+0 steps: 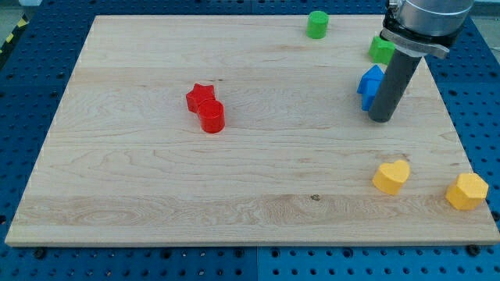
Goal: Nudge the yellow hexagon a bit left
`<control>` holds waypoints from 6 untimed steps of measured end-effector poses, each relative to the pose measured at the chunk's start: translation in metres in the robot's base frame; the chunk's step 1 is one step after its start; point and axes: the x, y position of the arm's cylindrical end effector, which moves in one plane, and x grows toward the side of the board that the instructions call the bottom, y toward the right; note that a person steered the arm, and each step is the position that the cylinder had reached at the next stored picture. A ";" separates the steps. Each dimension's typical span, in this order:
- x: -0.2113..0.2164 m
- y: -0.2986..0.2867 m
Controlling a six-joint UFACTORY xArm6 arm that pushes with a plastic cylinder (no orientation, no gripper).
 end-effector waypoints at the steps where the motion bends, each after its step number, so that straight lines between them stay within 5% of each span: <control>1: 0.020 0.001; 4: 0.082 0.156; 6: 0.141 0.155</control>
